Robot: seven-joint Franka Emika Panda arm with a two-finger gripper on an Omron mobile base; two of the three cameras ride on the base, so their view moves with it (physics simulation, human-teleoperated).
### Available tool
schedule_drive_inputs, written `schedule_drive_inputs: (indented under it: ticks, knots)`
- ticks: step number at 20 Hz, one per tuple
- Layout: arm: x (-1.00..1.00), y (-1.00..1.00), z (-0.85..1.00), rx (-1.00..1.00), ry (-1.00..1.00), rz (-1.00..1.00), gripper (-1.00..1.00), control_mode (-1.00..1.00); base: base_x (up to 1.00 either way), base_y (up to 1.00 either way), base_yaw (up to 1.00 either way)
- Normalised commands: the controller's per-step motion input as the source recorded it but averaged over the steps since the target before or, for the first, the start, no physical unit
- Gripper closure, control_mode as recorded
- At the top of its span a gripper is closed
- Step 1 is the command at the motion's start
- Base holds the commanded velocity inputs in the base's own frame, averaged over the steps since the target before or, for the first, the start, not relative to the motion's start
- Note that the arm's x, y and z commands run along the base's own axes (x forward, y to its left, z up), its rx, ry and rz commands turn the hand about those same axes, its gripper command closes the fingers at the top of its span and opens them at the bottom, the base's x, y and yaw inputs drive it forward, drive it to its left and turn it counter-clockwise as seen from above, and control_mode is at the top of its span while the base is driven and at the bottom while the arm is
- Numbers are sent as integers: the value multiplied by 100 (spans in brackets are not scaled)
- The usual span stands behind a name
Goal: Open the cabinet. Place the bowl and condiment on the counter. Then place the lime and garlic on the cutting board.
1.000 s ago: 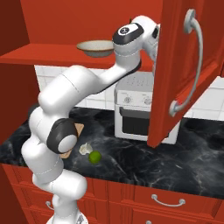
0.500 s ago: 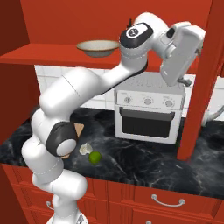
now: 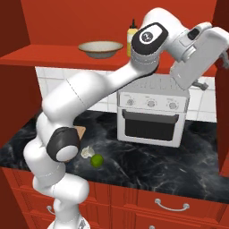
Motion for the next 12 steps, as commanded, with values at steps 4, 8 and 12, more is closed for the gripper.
schedule_drive_inputs:
  ticks: [4, 8, 12]
  knots:
    - [9, -23, 0, 8, -2, 15, -100, -100, 0, 0, 0]
    - [7, -18, 0, 7, -4, 15, -100, -100, 0, 0, 0]
    - [1, -3, 0, 6, -3, 13, -100, -100, 0, 0, 0]
